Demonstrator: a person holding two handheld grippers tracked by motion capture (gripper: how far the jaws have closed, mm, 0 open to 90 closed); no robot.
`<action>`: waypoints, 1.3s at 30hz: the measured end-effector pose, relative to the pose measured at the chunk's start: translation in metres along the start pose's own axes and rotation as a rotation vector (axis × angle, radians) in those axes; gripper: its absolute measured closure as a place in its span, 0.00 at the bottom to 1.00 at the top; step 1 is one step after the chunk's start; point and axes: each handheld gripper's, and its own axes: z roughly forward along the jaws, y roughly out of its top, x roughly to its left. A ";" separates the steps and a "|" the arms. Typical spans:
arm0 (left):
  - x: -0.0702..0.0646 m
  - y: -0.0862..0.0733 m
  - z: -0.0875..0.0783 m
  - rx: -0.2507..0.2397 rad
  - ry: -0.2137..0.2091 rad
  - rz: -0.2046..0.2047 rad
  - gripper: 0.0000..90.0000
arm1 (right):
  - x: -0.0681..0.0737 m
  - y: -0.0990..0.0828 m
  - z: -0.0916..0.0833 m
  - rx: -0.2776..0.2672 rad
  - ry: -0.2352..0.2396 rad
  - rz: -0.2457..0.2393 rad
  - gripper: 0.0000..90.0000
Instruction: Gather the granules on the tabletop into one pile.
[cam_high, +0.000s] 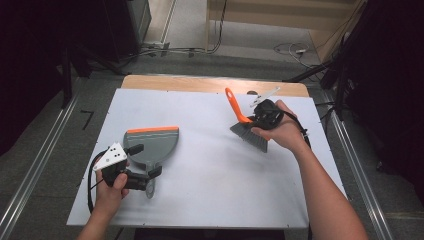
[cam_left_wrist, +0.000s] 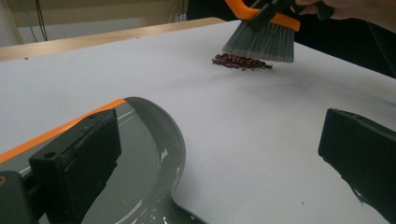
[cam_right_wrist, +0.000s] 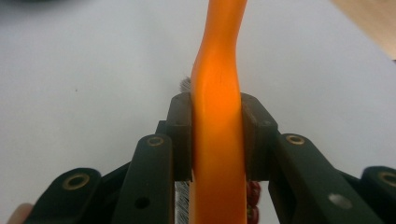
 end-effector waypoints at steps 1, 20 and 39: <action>0.000 0.000 0.000 -0.001 -0.001 0.000 0.00 | 0.001 0.000 0.005 0.015 0.003 -0.014 0.75; 0.000 0.000 -0.001 -0.003 -0.001 -0.001 0.00 | -0.016 -0.006 0.031 0.016 -0.045 0.009 0.75; 0.000 0.000 -0.001 -0.005 0.001 -0.001 0.00 | -0.017 -0.005 0.011 -0.009 -0.087 0.027 0.75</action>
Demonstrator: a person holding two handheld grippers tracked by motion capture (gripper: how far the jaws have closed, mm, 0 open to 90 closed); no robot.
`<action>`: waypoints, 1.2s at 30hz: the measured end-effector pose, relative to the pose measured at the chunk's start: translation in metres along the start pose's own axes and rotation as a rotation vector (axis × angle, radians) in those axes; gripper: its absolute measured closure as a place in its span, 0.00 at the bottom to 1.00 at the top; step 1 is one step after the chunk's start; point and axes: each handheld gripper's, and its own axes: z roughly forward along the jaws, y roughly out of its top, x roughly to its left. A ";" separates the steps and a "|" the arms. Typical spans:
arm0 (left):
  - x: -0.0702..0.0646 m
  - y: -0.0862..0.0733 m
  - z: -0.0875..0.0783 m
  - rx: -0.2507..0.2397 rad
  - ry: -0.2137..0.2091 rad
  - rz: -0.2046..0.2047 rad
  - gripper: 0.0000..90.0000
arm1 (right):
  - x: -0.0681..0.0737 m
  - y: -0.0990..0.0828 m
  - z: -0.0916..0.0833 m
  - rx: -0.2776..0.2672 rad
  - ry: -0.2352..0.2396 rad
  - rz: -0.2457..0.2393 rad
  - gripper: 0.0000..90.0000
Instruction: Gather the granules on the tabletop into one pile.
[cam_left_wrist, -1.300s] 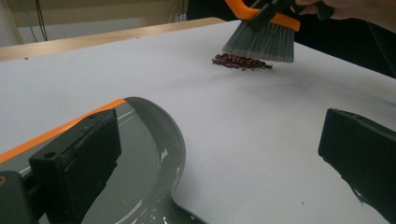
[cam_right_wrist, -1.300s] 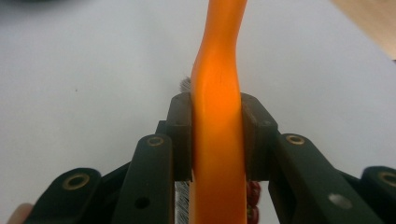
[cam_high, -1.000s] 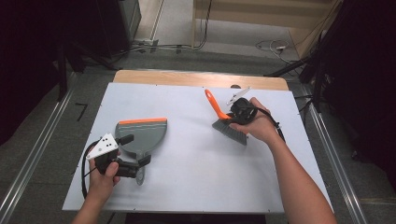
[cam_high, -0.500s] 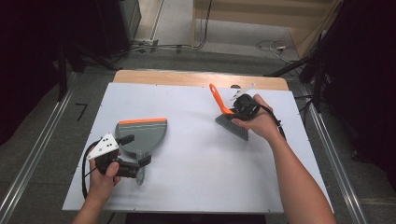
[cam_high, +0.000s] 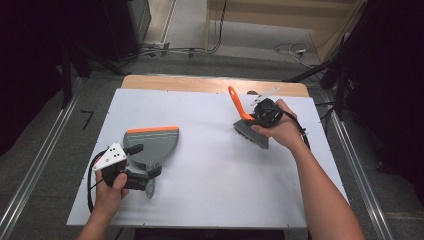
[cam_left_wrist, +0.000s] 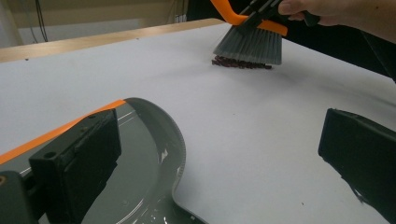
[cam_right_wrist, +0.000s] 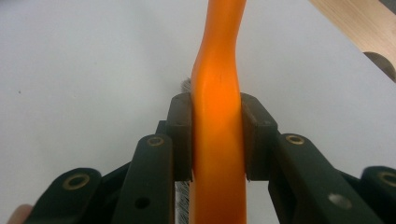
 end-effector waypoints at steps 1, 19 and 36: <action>0.000 0.000 0.000 0.001 0.000 0.000 0.00 | 0.000 0.000 -0.002 -0.004 0.000 -0.001 0.75; -0.001 0.001 -0.001 -0.002 -0.002 0.005 0.00 | 0.019 -0.019 -0.036 -0.065 -0.021 0.075 0.76; -0.004 0.001 0.000 -0.005 0.000 0.012 0.00 | 0.037 -0.070 -0.072 -0.143 -0.020 0.212 0.76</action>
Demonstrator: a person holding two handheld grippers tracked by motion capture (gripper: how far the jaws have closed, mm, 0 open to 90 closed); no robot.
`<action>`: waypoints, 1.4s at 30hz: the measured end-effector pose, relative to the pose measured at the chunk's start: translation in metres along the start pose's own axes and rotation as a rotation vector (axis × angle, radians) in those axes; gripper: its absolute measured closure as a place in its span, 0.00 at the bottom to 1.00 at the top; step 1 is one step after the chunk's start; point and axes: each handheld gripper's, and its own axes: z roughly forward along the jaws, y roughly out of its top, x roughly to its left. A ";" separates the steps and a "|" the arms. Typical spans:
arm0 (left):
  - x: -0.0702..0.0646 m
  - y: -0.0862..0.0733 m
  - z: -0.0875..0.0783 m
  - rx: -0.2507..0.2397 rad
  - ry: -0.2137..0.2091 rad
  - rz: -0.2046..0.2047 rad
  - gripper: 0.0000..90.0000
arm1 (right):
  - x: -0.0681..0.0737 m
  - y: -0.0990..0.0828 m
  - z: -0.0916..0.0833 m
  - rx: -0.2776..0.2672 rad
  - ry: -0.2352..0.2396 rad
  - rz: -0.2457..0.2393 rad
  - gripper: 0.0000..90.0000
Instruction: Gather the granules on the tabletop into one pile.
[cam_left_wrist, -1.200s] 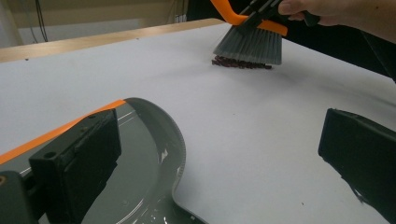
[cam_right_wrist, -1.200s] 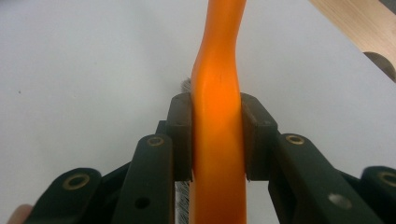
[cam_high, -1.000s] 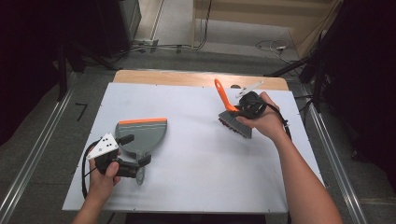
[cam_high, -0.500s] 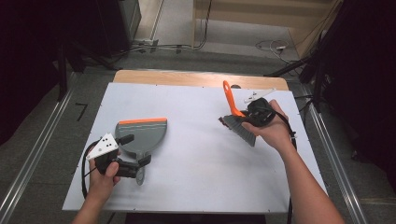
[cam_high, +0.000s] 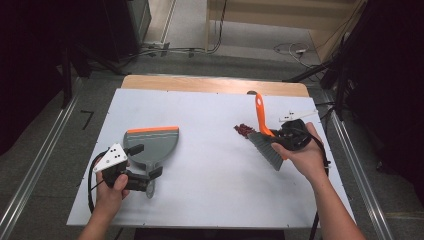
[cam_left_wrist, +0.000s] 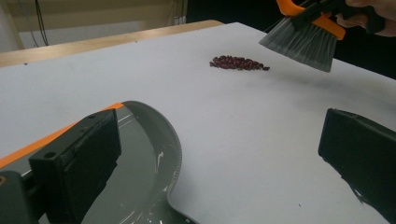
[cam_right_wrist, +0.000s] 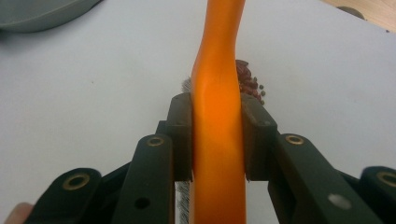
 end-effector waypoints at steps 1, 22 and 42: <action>0.000 0.000 0.000 0.000 0.001 -0.001 0.00 | 0.000 -0.003 -0.002 -0.002 -0.001 0.009 0.76; 0.000 -0.001 0.000 -0.001 0.004 0.001 0.00 | 0.002 -0.067 -0.040 -0.075 0.009 0.128 0.76; 0.001 -0.002 -0.003 -0.016 -0.012 0.007 0.00 | -0.016 -0.112 -0.052 -0.129 0.013 0.238 0.75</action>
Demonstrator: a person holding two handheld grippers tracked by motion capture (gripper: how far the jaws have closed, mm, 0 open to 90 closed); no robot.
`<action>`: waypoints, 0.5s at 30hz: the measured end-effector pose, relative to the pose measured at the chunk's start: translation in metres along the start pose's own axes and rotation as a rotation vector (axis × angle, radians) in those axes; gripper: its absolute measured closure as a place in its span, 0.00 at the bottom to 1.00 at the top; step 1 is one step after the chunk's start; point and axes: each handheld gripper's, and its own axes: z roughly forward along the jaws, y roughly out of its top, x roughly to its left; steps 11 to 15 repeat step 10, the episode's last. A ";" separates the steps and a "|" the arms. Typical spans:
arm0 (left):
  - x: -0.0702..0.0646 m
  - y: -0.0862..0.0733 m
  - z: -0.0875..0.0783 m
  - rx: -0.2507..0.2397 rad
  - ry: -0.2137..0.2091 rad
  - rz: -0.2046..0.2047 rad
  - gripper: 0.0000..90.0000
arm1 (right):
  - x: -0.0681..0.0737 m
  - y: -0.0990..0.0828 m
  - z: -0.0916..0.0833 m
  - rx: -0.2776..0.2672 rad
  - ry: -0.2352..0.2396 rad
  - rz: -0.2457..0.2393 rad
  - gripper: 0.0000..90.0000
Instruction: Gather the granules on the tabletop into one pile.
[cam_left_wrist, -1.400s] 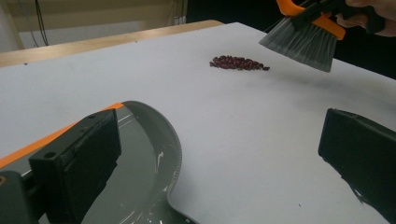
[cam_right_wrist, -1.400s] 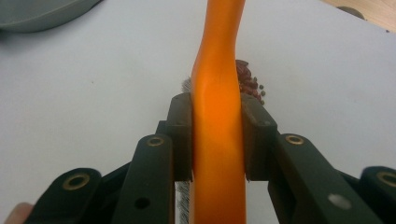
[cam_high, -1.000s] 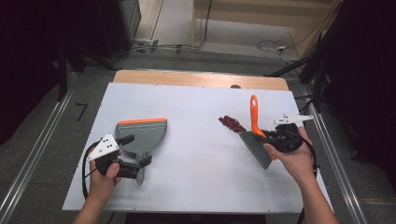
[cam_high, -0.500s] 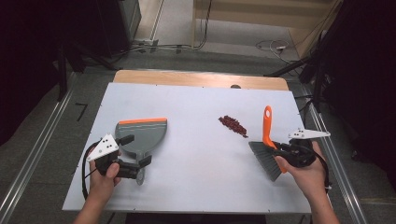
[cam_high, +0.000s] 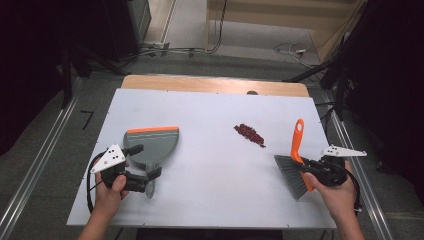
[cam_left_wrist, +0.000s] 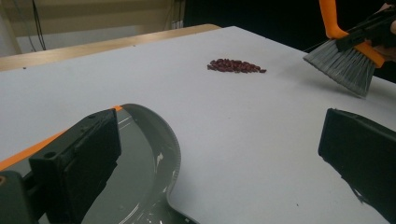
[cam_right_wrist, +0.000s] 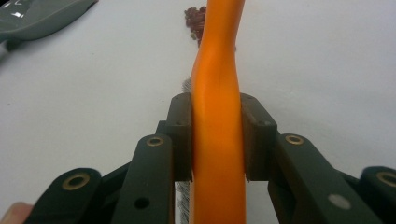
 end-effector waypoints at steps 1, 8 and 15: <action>0.000 0.000 0.000 0.000 -0.001 -0.001 0.00 | -0.002 -0.001 0.001 -0.003 0.001 0.003 0.75; 0.000 -0.001 0.001 0.000 -0.003 -0.003 0.00 | -0.011 -0.004 0.003 -0.017 0.001 0.032 0.75; 0.000 -0.001 0.001 -0.001 -0.001 -0.007 0.00 | -0.011 -0.004 0.003 -0.015 -0.001 0.028 0.75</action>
